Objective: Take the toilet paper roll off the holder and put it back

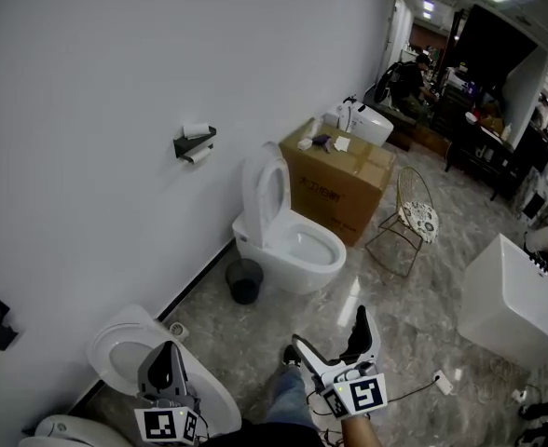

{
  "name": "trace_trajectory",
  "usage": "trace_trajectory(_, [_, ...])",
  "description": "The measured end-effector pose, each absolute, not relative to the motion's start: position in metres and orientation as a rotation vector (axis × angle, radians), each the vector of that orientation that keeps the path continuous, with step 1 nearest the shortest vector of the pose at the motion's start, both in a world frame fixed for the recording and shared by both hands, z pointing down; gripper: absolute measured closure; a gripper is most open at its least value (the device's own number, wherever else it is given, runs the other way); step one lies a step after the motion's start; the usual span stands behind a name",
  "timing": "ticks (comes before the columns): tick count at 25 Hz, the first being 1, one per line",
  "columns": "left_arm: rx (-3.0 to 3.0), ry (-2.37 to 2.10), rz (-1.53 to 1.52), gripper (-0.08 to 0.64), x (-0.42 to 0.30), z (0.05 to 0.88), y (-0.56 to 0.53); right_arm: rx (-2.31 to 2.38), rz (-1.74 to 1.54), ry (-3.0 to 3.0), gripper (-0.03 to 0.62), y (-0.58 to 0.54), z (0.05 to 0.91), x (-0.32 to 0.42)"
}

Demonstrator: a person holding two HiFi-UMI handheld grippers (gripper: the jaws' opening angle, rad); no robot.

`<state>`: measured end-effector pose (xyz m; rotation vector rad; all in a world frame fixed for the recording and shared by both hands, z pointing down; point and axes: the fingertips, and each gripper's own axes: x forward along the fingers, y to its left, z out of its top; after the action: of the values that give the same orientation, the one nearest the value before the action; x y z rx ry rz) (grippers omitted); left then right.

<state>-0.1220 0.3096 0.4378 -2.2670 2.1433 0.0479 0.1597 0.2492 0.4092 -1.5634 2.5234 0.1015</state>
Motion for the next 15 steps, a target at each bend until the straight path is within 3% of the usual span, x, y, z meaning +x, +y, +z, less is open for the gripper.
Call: trace_trajectory(15, [-2.114, 2.395, -0.013, 0.557, -0.086, 0.45, 0.079, -1.277, 0.011, 2.754, 0.012, -0.031, 0.425, 0.163])
